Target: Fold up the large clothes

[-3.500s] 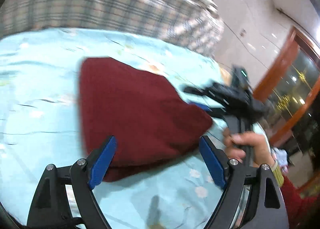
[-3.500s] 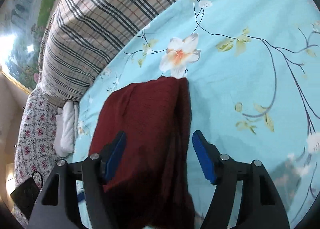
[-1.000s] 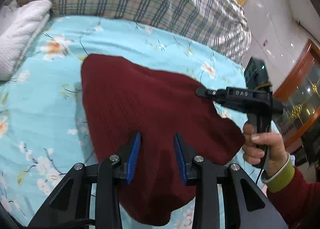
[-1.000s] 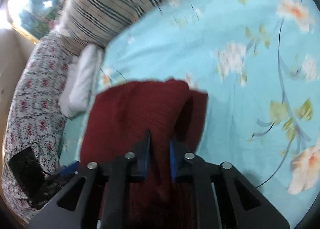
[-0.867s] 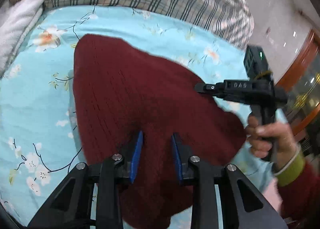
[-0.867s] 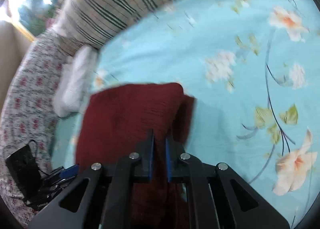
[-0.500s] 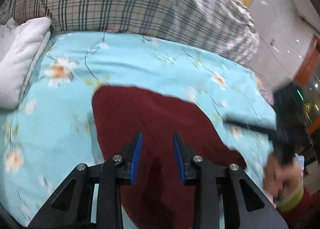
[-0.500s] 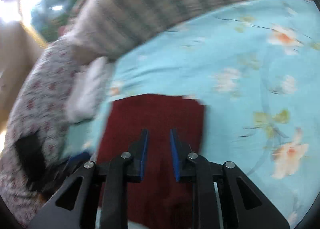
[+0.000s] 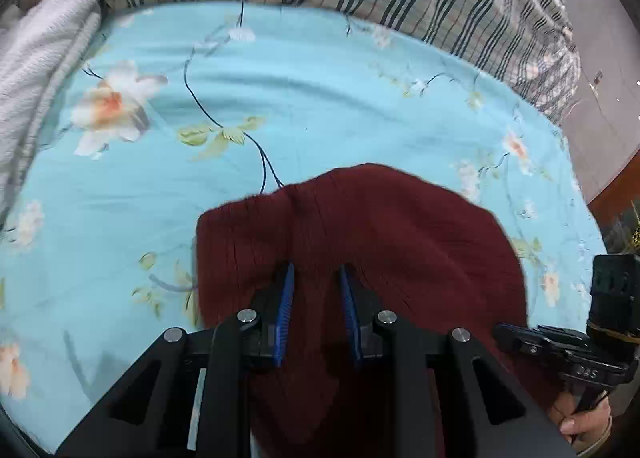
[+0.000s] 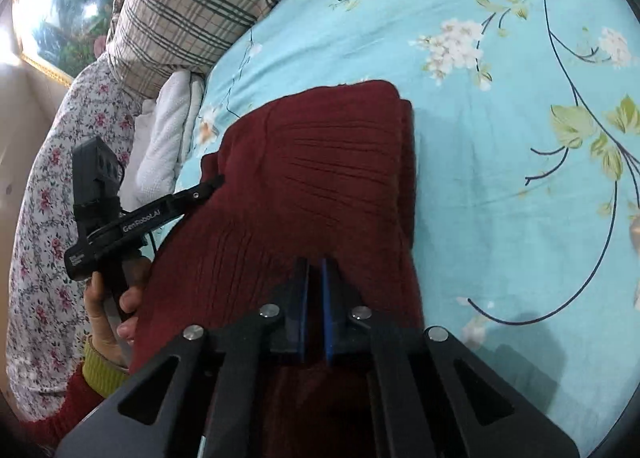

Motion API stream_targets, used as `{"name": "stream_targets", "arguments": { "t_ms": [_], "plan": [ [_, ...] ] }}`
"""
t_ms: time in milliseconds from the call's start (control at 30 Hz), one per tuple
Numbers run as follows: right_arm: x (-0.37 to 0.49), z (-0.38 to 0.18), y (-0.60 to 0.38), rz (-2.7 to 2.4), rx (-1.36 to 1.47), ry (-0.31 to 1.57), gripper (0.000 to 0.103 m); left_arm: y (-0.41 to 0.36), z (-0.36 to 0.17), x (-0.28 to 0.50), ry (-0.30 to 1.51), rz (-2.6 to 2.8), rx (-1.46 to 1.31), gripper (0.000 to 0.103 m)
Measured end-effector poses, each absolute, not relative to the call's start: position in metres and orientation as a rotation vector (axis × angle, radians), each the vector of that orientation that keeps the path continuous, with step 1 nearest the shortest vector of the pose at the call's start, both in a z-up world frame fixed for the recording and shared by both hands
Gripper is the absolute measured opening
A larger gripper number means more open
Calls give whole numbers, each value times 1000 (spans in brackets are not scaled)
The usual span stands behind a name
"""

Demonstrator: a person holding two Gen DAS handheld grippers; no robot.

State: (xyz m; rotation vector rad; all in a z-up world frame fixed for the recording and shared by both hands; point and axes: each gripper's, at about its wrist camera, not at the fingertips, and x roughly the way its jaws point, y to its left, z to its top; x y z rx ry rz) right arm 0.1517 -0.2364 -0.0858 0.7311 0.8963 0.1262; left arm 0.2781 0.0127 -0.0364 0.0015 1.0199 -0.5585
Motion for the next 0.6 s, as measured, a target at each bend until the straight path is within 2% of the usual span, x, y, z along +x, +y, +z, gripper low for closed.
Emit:
{"name": "stream_targets", "arguments": {
  "t_ms": [33, 233, 367, 467, 600],
  "plan": [
    [152, -83, -233, 126, 722, 898, 5, 18, -26, 267, 1003, -573, -12, 21],
    [124, -46, -218, 158, 640, 844, 9, 49, 7, 166, 909, -722, -59, 22],
    [104, -34, -200, 182, 544, 829, 9, 46, -15, 116, 933, -740, -5, 23],
    [104, -63, -193, 93, 465, 942, 8, 39, -40, 106, 961, -679, 64, 21],
    [102, -78, -199, 87, 532, 927, 5, 35, -44, 104, 951, -641, 51, 22]
  ]
}}
